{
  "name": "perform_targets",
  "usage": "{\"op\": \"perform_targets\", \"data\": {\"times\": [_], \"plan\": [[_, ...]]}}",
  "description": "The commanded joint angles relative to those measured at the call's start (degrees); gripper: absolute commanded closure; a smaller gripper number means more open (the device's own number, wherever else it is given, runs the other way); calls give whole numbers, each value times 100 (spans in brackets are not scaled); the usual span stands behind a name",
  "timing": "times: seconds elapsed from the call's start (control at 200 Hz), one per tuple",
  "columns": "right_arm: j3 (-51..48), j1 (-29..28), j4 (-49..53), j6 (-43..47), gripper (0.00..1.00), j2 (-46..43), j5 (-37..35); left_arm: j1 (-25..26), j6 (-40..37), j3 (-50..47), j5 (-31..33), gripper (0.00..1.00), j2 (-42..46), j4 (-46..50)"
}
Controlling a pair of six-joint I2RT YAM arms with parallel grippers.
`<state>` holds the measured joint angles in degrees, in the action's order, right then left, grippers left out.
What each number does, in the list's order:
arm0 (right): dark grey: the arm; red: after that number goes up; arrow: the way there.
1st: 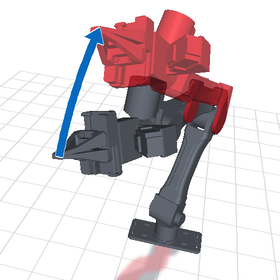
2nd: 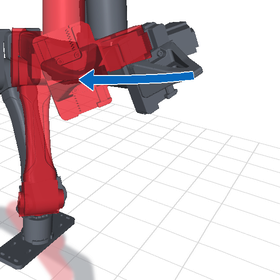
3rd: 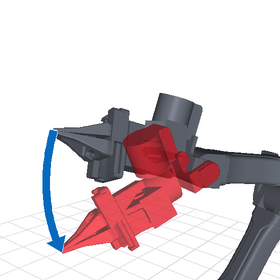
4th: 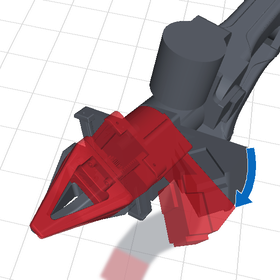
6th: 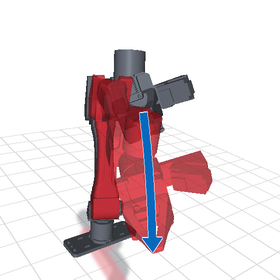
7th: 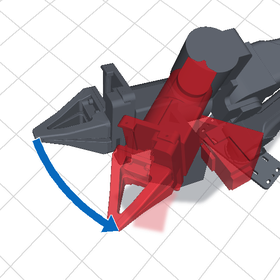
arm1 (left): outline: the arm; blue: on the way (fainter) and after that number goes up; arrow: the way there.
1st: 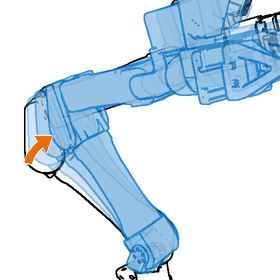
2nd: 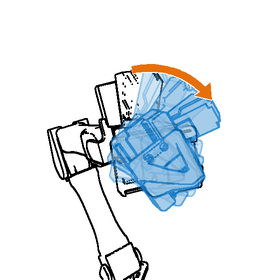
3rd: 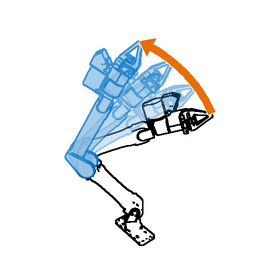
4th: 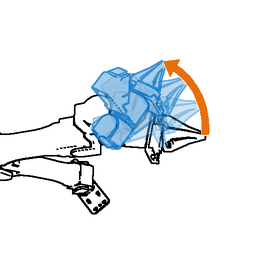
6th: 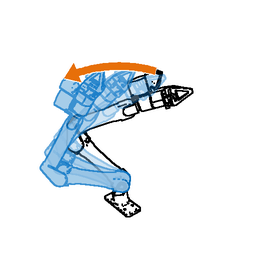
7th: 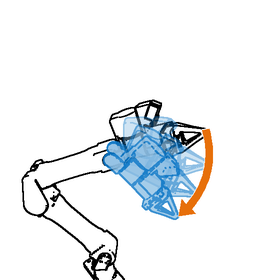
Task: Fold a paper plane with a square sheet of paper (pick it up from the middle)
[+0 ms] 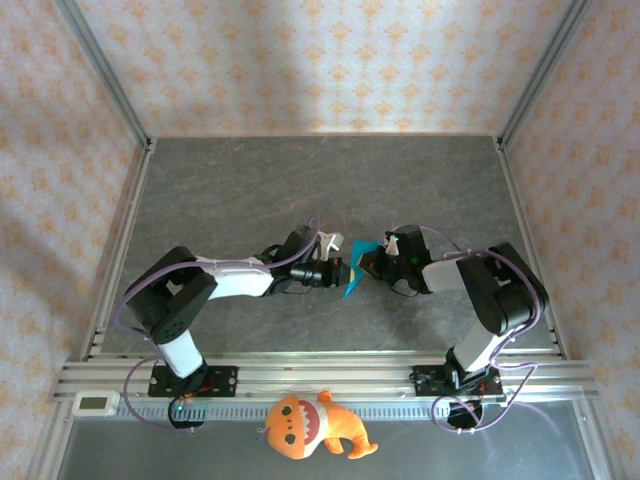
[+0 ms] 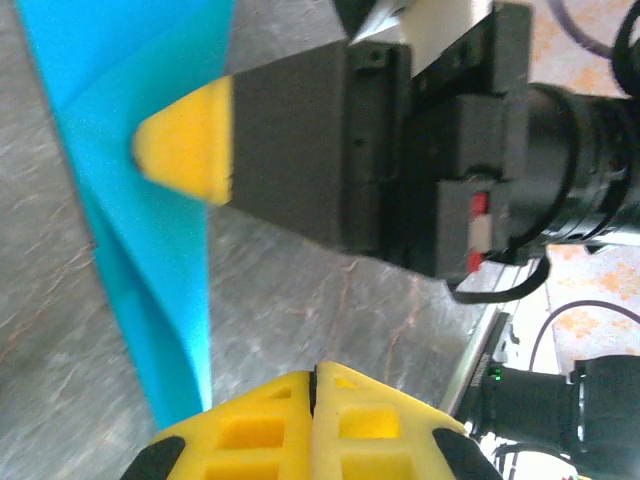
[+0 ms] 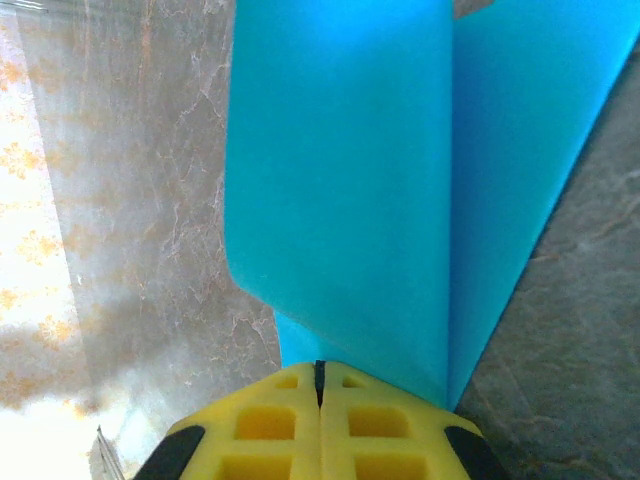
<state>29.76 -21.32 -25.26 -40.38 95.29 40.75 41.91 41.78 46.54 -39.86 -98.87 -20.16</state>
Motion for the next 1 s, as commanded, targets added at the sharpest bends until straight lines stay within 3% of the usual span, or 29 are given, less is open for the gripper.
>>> {"op": "perform_targets", "data": {"times": [0.0,0.185,0.48,0.996], "plan": [[-119,30,557,160,96,116,-666,42,-243,355,-462,100,-300,159],[-128,30,559,143,96,96,-662,118,-612,952,-244,100,-746,1055],[-172,23,556,151,96,97,-663,133,-721,1317,-88,100,-1233,1318],[-159,24,535,152,96,175,-653,168,-833,908,251,100,-1208,1548]]}}
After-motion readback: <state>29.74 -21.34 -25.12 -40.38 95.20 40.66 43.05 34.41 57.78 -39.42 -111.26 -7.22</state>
